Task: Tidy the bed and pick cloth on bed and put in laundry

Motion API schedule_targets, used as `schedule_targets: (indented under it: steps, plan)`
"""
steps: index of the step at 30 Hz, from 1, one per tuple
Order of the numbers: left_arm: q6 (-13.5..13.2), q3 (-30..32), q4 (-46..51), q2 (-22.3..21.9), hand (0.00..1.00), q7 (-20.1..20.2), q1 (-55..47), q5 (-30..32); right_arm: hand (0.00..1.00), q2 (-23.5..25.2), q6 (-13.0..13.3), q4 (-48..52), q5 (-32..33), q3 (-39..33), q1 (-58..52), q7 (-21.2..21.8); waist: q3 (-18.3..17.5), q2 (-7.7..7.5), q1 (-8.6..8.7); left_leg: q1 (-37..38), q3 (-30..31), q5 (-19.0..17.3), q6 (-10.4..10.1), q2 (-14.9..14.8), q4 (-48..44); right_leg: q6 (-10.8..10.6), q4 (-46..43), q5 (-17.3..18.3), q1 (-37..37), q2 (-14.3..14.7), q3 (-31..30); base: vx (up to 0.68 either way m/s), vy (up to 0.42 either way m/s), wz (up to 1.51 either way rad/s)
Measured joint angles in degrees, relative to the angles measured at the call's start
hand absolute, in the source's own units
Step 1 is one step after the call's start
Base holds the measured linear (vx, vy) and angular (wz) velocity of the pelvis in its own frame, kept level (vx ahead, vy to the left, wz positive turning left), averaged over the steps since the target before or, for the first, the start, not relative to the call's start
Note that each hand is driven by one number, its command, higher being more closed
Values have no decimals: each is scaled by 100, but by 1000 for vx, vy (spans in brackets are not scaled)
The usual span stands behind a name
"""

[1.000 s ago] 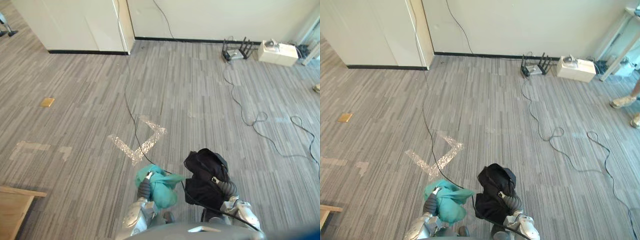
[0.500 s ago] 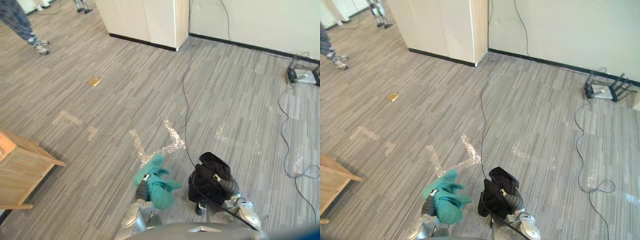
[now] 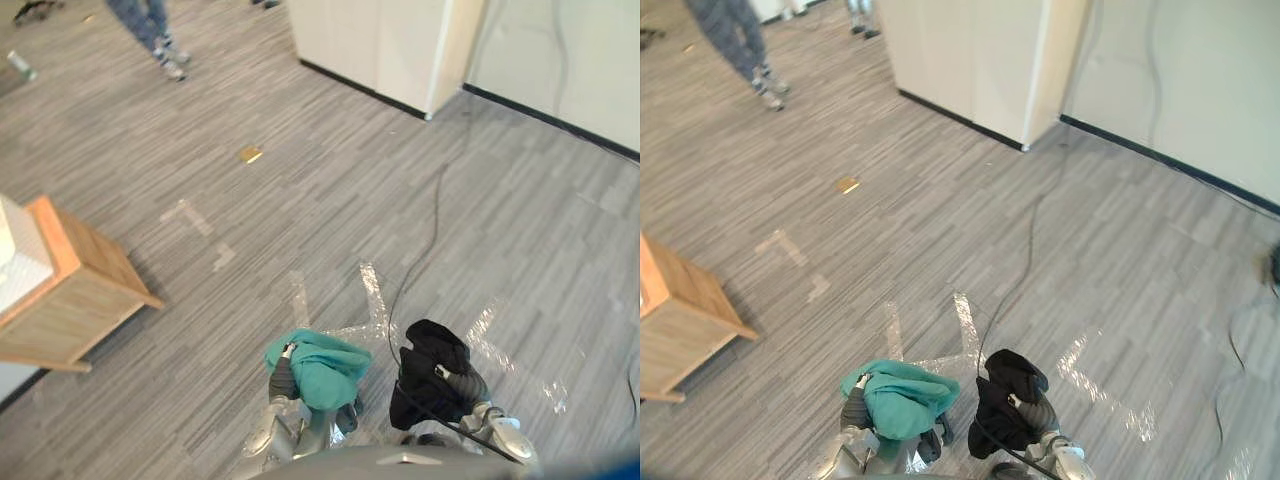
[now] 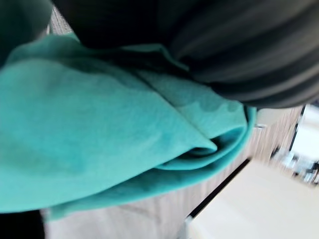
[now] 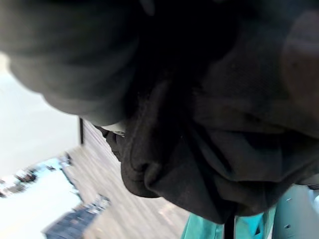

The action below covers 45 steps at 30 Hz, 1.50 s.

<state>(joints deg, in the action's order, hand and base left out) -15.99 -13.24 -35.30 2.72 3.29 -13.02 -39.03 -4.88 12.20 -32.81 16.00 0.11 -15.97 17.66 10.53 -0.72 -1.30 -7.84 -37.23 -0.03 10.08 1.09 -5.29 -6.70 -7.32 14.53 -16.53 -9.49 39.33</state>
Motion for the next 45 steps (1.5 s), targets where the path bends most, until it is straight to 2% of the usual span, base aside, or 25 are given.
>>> schedule_targets:
  steps: [3,4,5,6,7,9,13,16,18,19,20,21,22,23,25,26,29,32,35,36,37,38,39,41,45]
  plan:
    - [-6,55,3,-18,100,-15,6,17,100,74,4,29,-54,-10,76,-10,-75,-161,-79,11,200,-447,172,176,-382,-388,-663,-267,-4,-348,-197,531,161,71]
    - [-17,90,4,-11,100,-29,11,26,100,100,1,28,-55,28,53,-11,-75,-163,-121,152,414,-679,173,196,-608,-503,-1443,-504,38,-541,-297,584,181,74]
    - [-19,90,1,-4,100,-47,4,31,100,110,1,28,-54,41,29,-12,-72,-150,-115,292,579,-795,128,203,-655,-401,-1968,-690,114,-644,-398,508,154,108]
    - [-67,84,-19,6,100,-76,-4,51,100,136,3,32,-52,80,-5,-16,-65,-133,-80,604,957,-987,9,227,-636,23,-3284,-1011,460,-866,-746,481,107,136]
    - [-85,106,-77,45,100,-104,-4,166,100,158,4,31,-49,146,-9,-40,-69,-169,-36,921,1298,-1034,-40,283,-503,95,-4459,-773,918,-927,-1177,468,70,141]
    - [-114,103,-128,159,100,-165,-94,265,100,144,26,42,-39,274,-19,-51,-63,-144,52,1300,1700,-1032,-42,297,-334,74,-5180,-467,1549,-858,-1576,422,-18,131]
    - [-109,103,-218,279,100,-253,-13,251,100,128,142,27,95,369,-24,-60,-14,-129,156,1847,2684,-1042,-67,241,-285,159,-4133,130,2438,-785,-1818,350,-114,129]
    - [-42,104,-220,285,100,-250,65,242,100,104,201,19,194,444,-70,-113,59,-22,207,2091,3276,-1185,-322,22,-305,158,-2790,53,2604,-397,-2184,281,-223,125]
    - [20,104,-228,338,100,-227,136,245,100,111,284,13,324,562,-65,-198,101,-95,228,2074,3970,-1475,-699,-91,-403,26,-1014,-597,2667,-103,-3022,274,-358,139]
    - [24,103,-254,354,100,-214,164,246,100,114,309,-1,359,571,-61,-215,144,-132,229,2080,4128,-1581,-799,-98,-442,-74,-728,-993,2611,-79,-3231,272,-417,138]
    - [39,86,-439,380,100,-190,216,250,100,89,323,-55,415,559,-50,-261,174,-158,234,2068,4369,-1674,-928,-180,-548,59,-625,-1480,2411,41,-3321,301,-483,102]
    - [44,-4,-481,313,100,-176,206,254,100,16,361,-48,422,564,-48,-297,218,53,198,2056,4416,-1751,-1055,-337,-598,202,-843,-1244,2436,199,-3263,229,-378,73]
    - [37,-17,-472,304,100,-154,144,255,100,-25,387,-40,429,568,15,-315,250,126,176,2061,4424,-1780,-1107,-399,-618,285,-1027,-1122,2503,243,-3253,227,-381,34]
    - [39,-7,-477,304,100,-127,-57,255,100,-88,414,-9,544,605,145,-373,261,260,190,2051,4497,-1862,-1228,-564,-702,405,-1626,-686,2720,280,-3113,188,-299,24]
    - [39,-5,-477,295,100,-121,-146,255,100,-85,432,26,579,640,173,-445,240,359,202,2006,4589,-1923,-1296,-667,-838,486,-1781,-453,2708,316,-2935,178,-224,43]
    - [39,74,-472,261,100,-103,-196,250,100,-80,426,40,574,715,206,-539,256,385,208,1631,4462,-1881,-1261,-657,-1691,546,-1731,-381,2571,279,-2738,176,-199,75]
    - [28,306,-203,198,100,78,-269,239,100,-113,412,241,571,842,94,-684,356,472,204,323,3896,-788,-1293,-1060,-4351,624,-1163,-341,1802,422,-2314,200,-207,65]
    - [41,309,-2,216,100,195,-455,257,100,-245,375,365,575,930,55,-690,349,491,115,-368,3386,-826,-1196,-1232,-5477,743,-587,-306,1078,489,-2198,242,-110,21]
    - [82,312,75,244,100,303,-440,270,100,-276,316,483,581,815,35,-682,354,463,94,-519,2783,-1107,-1271,-993,-4086,797,-115,-376,687,419,-2216,332,30,-12]
    - [105,299,74,219,100,303,-431,273,100,-279,299,486,585,720,39,-675,347,482,100,-358,2507,-980,-1307,-859,-2879,658,-123,-385,603,391,-2222,344,129,-19]
    - [152,246,78,185,100,302,-437,274,100,-318,288,501,612,649,15,-675,314,568,104,-160,2415,-315,-1299,-731,-1488,511,-211,-266,589,427,-2260,411,166,-19]
    - [177,227,54,197,100,305,-464,275,100,-321,273,466,634,607,18,-676,341,562,83,-39,2314,-247,-849,-689,-1145,447,-251,-196,564,424,-2329,320,129,-10]
    - [207,253,103,265,100,316,-387,276,100,-223,202,493,639,518,22,-683,341,396,81,207,2196,-137,-906,-502,-825,371,-174,-184,523,278,-2453,290,95,-2]
    - [165,280,94,402,100,313,-302,265,100,-214,205,713,642,587,-41,-655,341,213,55,177,2146,-232,-900,-366,-827,340,209,-224,389,221,-2612,289,42,-8]
    - [113,209,19,375,100,392,-415,272,100,-254,231,704,698,611,-46,-657,318,239,24,193,1838,-820,-845,-557,-1721,207,512,-384,-19,157,-2859,224,13,-38]
